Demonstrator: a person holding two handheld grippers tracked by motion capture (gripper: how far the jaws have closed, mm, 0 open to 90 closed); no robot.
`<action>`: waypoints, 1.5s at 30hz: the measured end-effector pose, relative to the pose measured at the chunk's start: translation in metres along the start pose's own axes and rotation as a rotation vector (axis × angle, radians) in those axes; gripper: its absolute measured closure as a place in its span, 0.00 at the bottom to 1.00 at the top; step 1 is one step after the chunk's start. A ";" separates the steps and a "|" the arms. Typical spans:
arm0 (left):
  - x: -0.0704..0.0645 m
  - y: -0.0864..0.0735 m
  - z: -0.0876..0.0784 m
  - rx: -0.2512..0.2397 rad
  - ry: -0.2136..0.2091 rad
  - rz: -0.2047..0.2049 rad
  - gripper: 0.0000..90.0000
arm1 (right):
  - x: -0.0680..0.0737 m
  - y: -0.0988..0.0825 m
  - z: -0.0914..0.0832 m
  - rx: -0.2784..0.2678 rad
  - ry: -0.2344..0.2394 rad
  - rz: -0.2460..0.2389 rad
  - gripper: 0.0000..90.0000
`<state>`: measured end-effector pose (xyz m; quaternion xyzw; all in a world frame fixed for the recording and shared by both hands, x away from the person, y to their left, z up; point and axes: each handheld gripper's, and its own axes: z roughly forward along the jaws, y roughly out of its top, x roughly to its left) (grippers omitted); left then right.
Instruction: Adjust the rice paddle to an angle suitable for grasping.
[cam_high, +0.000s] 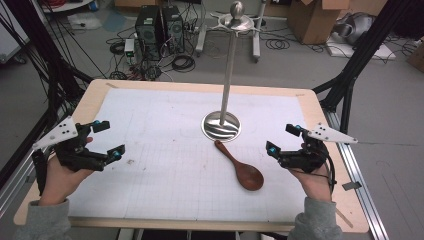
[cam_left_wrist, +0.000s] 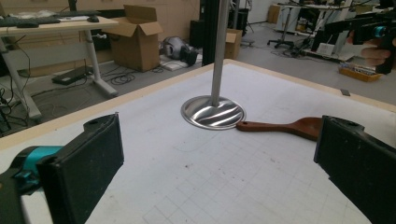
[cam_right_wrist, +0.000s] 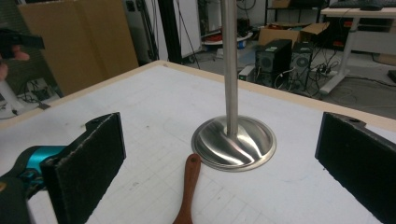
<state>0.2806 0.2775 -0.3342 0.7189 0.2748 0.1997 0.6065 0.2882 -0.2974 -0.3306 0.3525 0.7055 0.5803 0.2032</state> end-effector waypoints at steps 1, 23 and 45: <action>0.001 -0.001 -0.002 0.002 0.000 -0.006 0.02 | 0.000 0.000 0.002 0.007 0.001 -0.007 0.09; 0.001 -0.006 -0.003 0.025 0.011 -0.011 0.02 | -0.004 -0.010 0.017 0.088 0.019 0.000 0.71; 0.002 -0.013 -0.001 0.067 0.027 -0.019 0.02 | 0.002 -0.017 0.042 0.159 0.002 -0.103 0.99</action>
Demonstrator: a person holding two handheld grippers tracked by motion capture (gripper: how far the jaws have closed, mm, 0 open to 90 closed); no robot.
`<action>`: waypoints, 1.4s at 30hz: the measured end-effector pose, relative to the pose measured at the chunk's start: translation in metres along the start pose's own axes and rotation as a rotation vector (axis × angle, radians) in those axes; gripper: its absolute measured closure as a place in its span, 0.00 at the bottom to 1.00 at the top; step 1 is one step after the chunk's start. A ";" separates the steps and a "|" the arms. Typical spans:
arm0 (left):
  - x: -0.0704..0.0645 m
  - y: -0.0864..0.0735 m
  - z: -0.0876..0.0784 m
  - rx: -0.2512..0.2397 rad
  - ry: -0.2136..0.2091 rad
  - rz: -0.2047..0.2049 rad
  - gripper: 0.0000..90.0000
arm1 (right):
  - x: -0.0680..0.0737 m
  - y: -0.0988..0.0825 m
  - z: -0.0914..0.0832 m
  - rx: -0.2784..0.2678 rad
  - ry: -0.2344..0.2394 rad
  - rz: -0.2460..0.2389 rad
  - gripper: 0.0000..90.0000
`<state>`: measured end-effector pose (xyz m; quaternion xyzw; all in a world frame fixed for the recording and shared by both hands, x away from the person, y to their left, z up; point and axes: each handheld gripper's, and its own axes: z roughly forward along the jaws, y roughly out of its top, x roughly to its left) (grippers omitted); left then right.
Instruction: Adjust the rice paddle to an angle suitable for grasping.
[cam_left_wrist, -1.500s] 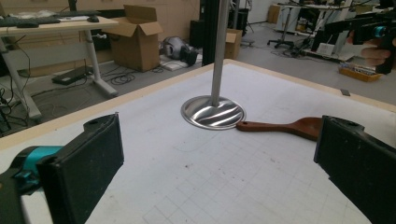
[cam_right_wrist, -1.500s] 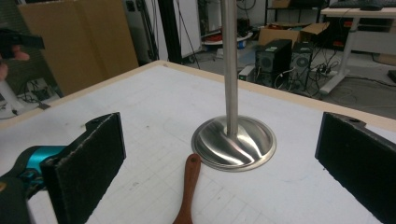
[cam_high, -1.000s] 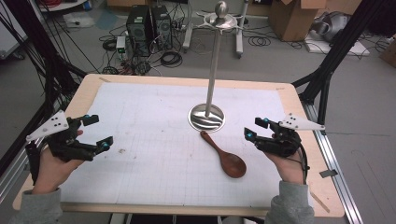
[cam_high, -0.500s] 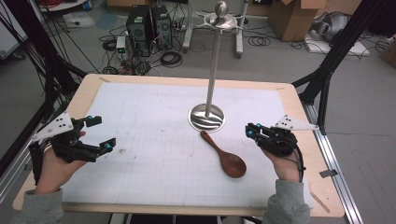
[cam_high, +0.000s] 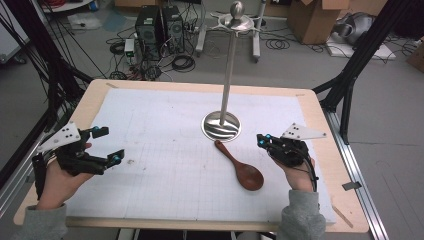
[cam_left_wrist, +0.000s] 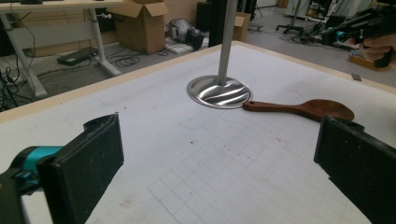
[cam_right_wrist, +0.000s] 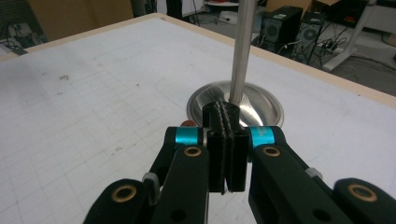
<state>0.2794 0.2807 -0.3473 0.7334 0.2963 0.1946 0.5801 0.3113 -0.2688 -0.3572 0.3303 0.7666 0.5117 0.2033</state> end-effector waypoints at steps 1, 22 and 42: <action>0.000 0.000 0.000 0.000 0.003 -0.002 0.02 | 0.000 0.000 0.000 0.000 0.000 0.000 0.99; -0.004 -0.005 -0.002 0.002 -0.014 -0.027 0.02 | 0.004 -0.008 0.051 0.141 0.062 -0.006 1.00; -0.001 -0.009 -0.011 0.001 0.005 -0.032 0.02 | 0.000 -0.012 0.080 0.191 0.108 -0.002 1.00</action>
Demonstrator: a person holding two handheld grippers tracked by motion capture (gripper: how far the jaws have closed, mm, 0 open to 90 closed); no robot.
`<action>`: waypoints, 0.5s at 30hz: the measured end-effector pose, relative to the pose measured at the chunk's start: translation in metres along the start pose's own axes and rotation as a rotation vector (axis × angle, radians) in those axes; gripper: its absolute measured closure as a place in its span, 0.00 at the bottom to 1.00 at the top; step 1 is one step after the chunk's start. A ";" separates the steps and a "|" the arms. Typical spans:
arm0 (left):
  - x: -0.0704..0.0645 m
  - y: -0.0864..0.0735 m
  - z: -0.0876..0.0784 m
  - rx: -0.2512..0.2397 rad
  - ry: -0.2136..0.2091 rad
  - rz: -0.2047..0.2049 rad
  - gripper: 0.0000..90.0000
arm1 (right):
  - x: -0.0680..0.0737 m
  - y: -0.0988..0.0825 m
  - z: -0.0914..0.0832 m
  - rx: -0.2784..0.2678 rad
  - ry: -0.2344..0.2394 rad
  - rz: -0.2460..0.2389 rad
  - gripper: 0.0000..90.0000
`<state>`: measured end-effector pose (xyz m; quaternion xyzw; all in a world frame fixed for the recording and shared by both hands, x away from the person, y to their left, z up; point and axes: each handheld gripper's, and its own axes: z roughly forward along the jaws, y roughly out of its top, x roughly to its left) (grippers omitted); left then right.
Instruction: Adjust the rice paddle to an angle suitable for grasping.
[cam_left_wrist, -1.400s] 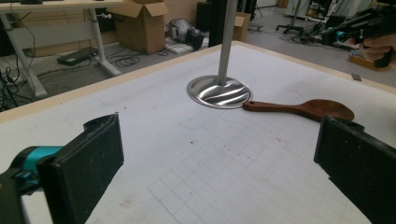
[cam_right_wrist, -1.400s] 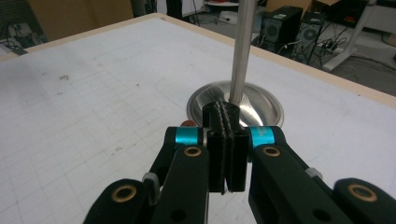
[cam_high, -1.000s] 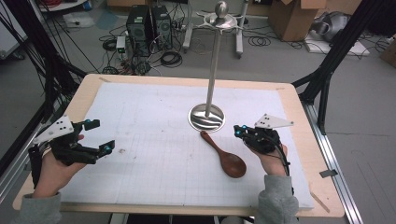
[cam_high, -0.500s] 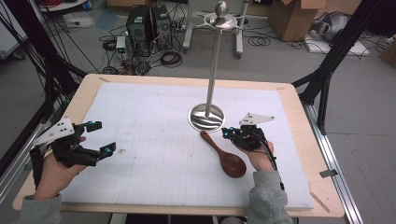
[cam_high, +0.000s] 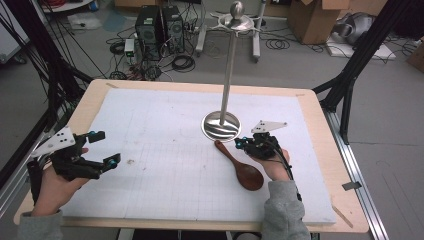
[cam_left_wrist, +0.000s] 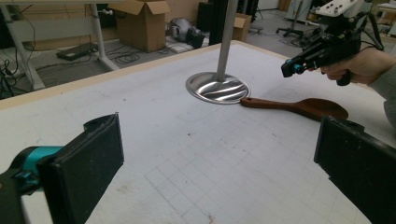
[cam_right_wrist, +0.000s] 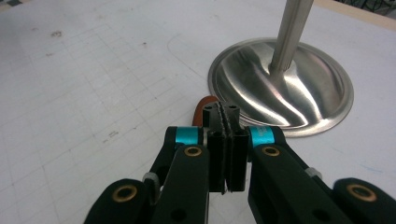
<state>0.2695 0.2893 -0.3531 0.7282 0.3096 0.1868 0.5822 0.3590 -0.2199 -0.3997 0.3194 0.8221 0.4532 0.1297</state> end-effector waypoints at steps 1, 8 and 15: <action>0.000 0.000 0.000 -0.001 0.001 -0.004 0.02 | 0.000 0.000 0.002 0.007 0.005 0.004 1.00; -0.003 0.000 -0.003 -0.023 -0.040 -0.019 0.02 | 0.001 0.003 0.010 0.026 0.032 -0.004 1.00; -0.003 -0.002 -0.006 -0.006 -0.017 -0.010 0.02 | 0.003 0.003 0.022 0.076 0.039 -0.013 1.00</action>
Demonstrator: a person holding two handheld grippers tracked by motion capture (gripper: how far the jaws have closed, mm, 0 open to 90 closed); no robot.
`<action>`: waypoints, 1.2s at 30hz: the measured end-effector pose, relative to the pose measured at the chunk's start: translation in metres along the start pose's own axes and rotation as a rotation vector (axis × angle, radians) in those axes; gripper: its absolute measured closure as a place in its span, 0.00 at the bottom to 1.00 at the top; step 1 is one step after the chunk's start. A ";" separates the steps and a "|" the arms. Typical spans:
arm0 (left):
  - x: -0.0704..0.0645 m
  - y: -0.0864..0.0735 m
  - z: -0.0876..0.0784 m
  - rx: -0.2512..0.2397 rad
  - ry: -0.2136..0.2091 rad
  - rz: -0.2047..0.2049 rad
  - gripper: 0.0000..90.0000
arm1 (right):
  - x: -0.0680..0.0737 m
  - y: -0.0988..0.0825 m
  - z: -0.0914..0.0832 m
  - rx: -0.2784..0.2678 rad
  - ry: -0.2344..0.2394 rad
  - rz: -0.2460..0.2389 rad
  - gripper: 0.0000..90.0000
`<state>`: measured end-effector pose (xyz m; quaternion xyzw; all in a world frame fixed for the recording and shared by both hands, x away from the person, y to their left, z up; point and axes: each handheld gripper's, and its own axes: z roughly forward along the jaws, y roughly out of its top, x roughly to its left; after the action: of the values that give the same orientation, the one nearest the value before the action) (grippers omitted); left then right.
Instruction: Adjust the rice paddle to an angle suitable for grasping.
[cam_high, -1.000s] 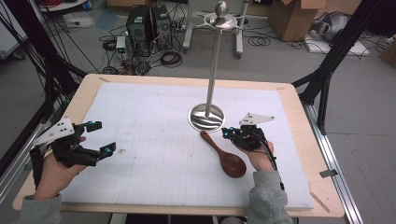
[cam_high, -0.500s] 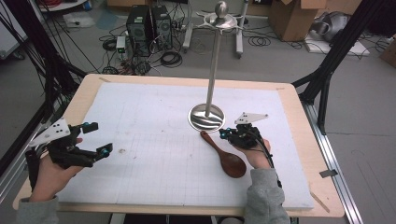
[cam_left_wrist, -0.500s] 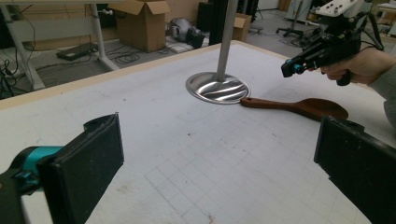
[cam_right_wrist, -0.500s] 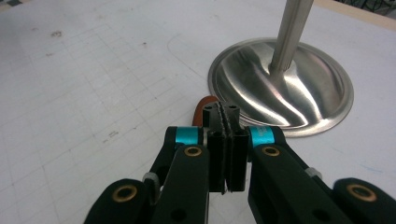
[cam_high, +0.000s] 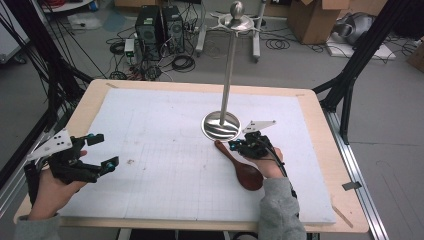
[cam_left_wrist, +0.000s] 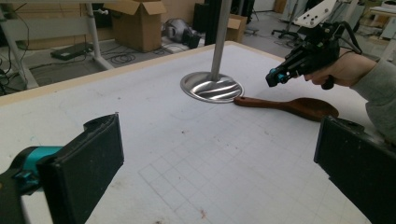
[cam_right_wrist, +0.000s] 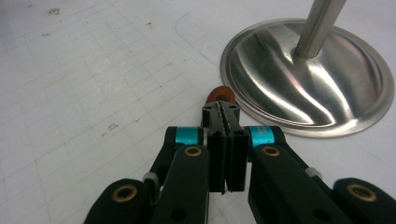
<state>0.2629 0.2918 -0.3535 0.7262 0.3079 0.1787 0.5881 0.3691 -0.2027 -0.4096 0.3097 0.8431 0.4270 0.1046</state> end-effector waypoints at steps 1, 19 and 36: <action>0.000 0.000 0.000 -0.003 -0.010 -0.002 0.02 | 0.000 0.000 0.001 0.000 -0.003 -0.007 1.00; 0.004 -0.010 0.004 0.004 -0.037 -0.028 0.02 | -0.007 -0.006 0.019 0.100 -0.010 -0.023 1.00; 0.001 -0.011 0.001 0.021 -0.037 -0.017 0.02 | -0.013 -0.011 0.029 0.145 -0.008 -0.003 1.00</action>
<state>0.2613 0.2929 -0.3643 0.7329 0.3052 0.1571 0.5874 0.3872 -0.1967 -0.4370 0.3170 0.8718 0.3634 0.0861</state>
